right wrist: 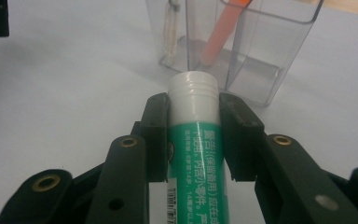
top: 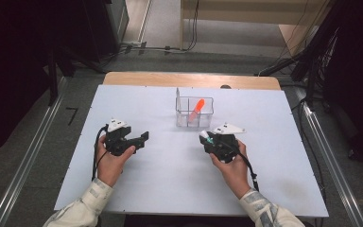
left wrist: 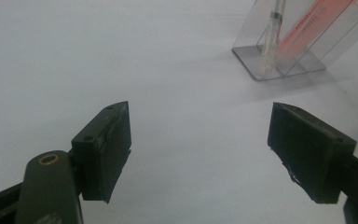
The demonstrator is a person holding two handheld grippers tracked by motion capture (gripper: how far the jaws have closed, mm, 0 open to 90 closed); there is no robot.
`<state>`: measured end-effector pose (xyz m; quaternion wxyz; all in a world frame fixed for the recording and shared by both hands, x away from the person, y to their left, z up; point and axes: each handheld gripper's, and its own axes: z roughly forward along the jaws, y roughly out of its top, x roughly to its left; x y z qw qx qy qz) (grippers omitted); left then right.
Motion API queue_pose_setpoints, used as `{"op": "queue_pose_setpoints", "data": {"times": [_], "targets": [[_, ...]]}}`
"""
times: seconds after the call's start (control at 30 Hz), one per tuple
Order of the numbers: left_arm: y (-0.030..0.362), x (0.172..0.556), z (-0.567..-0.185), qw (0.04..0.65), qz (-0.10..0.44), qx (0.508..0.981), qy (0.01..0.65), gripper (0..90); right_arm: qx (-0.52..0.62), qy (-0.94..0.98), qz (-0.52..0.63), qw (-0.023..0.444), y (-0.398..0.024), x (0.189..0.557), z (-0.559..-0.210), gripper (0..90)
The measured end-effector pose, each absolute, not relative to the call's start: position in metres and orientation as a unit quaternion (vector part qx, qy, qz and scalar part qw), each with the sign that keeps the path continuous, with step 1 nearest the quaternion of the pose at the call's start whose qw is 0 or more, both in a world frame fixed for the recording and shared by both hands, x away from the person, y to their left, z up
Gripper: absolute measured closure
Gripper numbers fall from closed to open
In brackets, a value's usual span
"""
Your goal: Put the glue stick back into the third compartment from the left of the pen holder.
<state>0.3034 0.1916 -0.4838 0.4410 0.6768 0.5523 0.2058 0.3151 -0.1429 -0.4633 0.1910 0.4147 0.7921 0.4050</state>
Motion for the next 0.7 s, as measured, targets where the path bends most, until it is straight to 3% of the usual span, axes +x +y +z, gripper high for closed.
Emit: {"op": "queue_pose_setpoints", "data": {"times": [0.7], "targets": [[0.192,0.304,-0.484,0.442,0.205,0.676,0.553,22.1,0.429,0.768,0.428,0.206,-0.143,0.341,-0.442,63.1]]}}
